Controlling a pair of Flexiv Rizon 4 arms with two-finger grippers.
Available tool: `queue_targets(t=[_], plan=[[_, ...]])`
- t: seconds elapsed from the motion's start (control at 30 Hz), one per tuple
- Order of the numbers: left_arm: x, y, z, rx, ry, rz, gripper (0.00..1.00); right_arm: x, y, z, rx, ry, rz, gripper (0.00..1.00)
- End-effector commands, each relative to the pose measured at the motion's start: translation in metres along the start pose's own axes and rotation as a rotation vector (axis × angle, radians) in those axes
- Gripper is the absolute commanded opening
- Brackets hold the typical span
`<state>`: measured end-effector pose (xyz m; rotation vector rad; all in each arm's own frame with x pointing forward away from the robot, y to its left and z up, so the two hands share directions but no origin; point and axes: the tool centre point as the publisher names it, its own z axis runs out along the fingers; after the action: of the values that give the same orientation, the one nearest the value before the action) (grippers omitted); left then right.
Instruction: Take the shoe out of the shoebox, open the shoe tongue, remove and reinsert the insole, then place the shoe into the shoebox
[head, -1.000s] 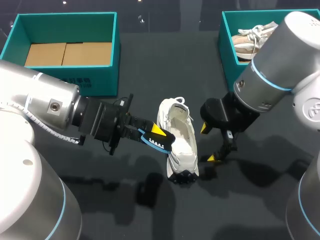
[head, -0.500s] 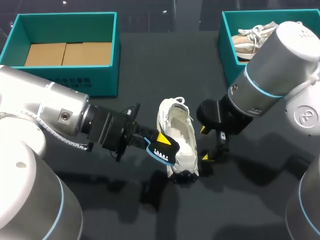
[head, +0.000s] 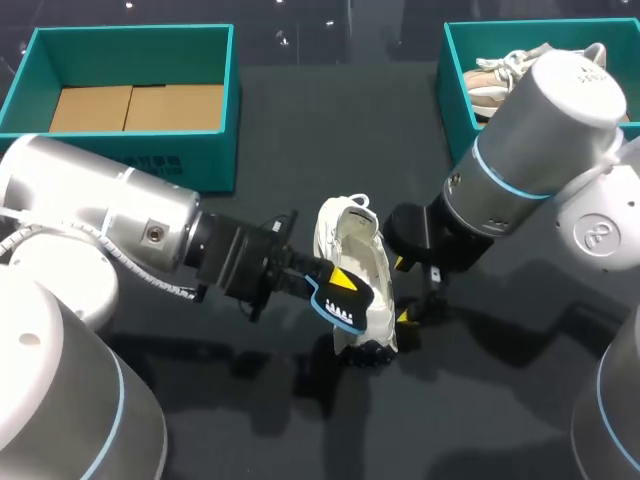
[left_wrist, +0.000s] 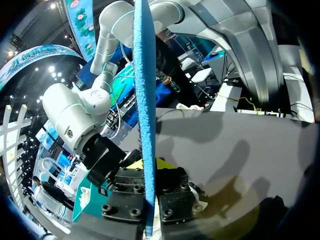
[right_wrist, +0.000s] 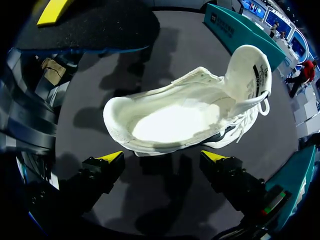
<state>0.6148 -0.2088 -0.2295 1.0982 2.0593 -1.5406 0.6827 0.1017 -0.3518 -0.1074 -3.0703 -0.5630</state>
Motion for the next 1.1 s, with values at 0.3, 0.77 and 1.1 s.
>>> queue_targets(t=[0.3, 0.77, 1.1], plan=[[0.000, 0.013, 0.016, 0.005, -0.006, 0.005, 0.00, 0.001, -0.001, 0.004, -0.017, 0.000, 0.019, 1.00], [0.004, 0.026, 0.036, -0.024, -0.014, -0.004, 0.00, 0.002, -0.002, 0.003, -0.019, -0.002, 0.024, 1.00], [0.000, 0.034, 0.047, 0.046, -0.031, -0.087, 0.00, 0.002, -0.002, 0.003, -0.019, -0.002, 0.024, 1.00]])
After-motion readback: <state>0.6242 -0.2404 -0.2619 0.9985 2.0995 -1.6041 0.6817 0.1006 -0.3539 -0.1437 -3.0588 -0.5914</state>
